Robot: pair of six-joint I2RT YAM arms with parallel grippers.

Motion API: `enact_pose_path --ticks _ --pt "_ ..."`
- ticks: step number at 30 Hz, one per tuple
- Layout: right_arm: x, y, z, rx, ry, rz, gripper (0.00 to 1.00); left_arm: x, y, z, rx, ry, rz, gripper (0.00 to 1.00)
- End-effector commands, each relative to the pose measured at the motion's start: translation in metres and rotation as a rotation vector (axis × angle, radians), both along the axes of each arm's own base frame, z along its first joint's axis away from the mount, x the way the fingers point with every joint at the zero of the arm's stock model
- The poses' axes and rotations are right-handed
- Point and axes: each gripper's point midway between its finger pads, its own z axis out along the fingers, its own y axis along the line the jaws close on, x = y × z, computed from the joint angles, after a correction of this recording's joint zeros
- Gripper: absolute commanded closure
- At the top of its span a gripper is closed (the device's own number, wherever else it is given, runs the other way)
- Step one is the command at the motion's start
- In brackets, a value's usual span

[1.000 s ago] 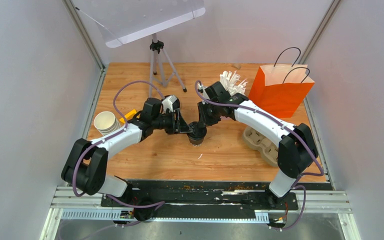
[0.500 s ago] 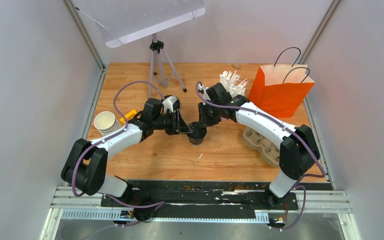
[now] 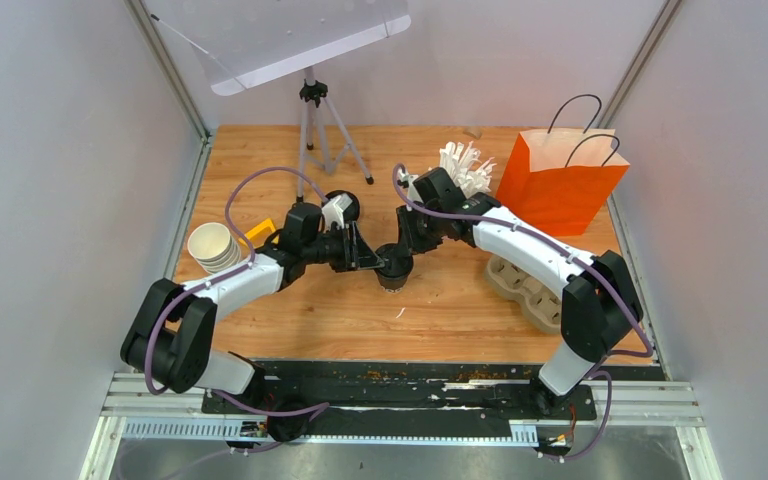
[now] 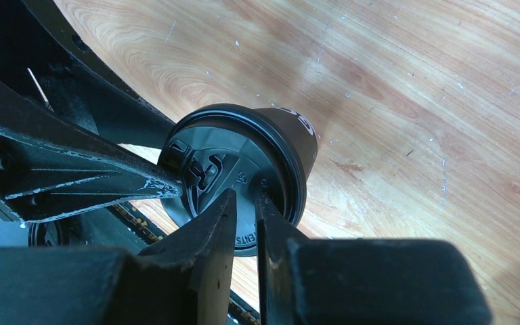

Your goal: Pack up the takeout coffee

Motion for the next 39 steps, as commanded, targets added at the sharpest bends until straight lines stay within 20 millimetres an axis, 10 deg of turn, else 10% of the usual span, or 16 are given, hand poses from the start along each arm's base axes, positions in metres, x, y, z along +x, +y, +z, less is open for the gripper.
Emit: enact_pose_path --ticks 1,16,26,39 --pt "-0.01 -0.021 -0.026 -0.118 0.066 0.002 0.81 -0.032 0.028 -0.066 0.213 0.173 0.028 0.54" --pt "0.011 -0.003 0.051 0.006 -0.028 0.003 0.64 0.005 0.002 0.008 0.105 0.032 0.001 0.37" --pt "0.012 -0.014 0.032 -0.005 0.007 -0.016 0.64 0.017 0.0 0.021 0.12 -0.043 -0.016 0.3" --pt "0.0 -0.022 -0.002 -0.032 0.067 -0.03 0.78 0.012 0.006 -0.007 0.186 0.003 -0.037 0.44"
